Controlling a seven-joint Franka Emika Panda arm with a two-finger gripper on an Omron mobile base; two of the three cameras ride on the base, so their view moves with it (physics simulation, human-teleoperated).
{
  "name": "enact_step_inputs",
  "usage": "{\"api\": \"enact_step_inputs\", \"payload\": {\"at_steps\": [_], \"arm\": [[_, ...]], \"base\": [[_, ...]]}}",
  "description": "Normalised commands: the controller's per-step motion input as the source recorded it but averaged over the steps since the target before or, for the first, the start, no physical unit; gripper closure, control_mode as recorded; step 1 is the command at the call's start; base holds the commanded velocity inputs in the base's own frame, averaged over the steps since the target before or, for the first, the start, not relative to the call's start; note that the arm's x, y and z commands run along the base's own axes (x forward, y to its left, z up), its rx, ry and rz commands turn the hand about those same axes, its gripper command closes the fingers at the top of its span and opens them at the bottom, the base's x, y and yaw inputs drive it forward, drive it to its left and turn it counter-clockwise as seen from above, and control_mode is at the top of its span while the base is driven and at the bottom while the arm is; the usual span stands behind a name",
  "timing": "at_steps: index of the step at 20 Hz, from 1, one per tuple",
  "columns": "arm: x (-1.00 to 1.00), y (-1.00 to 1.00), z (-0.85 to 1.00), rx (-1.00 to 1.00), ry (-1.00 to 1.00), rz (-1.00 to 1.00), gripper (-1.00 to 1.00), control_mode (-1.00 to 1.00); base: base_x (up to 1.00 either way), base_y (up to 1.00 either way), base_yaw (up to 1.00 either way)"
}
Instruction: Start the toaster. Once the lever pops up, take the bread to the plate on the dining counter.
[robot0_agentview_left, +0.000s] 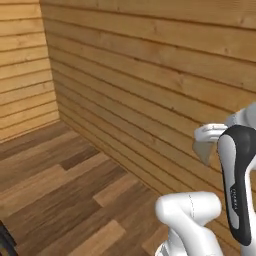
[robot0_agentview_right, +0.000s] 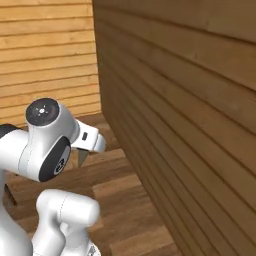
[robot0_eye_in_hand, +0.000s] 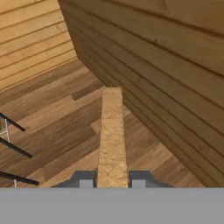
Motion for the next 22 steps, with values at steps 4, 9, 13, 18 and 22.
{"api": "enact_step_inputs", "payload": {"at_steps": [4,9,13,18,22], "arm": [[0.00,0.00,0.00,0.00,0.00,0.00,1.00,1.00],[0.00,0.00,0.00,0.00,0.00,0.00,1.00,1.00],[0.00,0.00,0.00,0.00,0.00,0.00,1.00,1.00],[0.00,0.00,0.00,0.00,0.00,0.00,1.00,1.00],[0.00,0.00,0.00,0.00,0.00,0.00,1.00,1.00]], "base": [[0.77,-0.16,0.80],[0.73,-0.25,0.77],[0.65,-0.37,0.74],[0.63,-0.45,0.70],[0.60,-0.60,0.64]]}}
